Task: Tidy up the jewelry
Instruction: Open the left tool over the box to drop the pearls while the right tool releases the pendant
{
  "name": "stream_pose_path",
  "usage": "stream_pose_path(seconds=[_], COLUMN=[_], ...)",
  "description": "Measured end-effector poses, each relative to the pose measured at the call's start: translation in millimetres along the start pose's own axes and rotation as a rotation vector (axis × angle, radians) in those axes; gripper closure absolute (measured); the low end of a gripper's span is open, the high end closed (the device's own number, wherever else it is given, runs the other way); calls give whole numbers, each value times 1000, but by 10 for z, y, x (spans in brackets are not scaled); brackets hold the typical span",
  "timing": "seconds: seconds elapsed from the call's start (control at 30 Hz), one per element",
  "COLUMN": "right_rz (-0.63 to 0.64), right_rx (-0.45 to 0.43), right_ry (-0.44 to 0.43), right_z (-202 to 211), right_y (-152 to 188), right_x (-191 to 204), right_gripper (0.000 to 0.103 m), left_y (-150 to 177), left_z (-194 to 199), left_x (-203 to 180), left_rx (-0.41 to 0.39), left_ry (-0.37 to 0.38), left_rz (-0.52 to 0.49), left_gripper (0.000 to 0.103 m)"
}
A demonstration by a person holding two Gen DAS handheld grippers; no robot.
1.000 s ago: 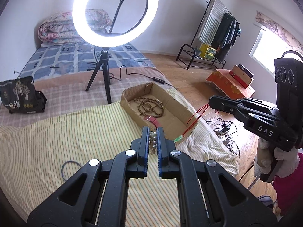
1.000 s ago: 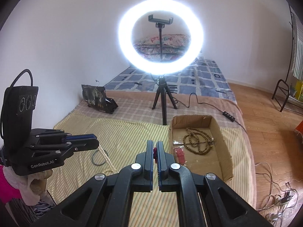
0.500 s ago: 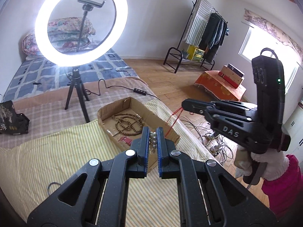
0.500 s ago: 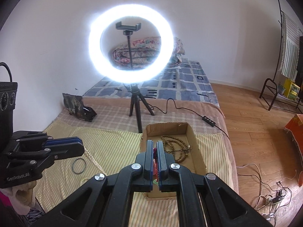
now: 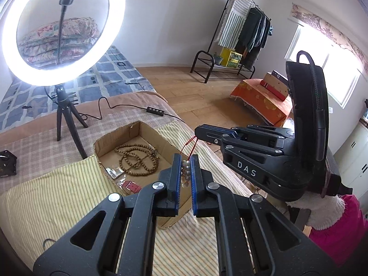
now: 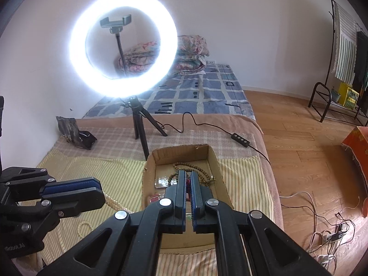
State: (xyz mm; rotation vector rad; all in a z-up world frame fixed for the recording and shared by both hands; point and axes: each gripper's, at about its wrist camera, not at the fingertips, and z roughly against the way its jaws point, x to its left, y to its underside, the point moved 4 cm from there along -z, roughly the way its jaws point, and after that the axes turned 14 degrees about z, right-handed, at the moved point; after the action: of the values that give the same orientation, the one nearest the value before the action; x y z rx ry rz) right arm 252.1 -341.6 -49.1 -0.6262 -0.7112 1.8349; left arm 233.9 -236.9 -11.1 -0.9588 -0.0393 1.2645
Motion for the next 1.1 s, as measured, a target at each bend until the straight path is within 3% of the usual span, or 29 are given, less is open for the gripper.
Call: stream_pose_path(seconds=[0.6,1.1], right_rz=[-55,-76], right_rx=[77,122], right_ry=[-9,-25], right_z=[-428,-647], right_y=[269,364], right_x=[-234,-205], right_gripper=[102,101], left_y=[307,526], left_z=[-505,-752], left_x=[195,401], left_rx=[95,160], left_ry=[-80,-115], left_rz=[7,26], left_gripper=[98,98])
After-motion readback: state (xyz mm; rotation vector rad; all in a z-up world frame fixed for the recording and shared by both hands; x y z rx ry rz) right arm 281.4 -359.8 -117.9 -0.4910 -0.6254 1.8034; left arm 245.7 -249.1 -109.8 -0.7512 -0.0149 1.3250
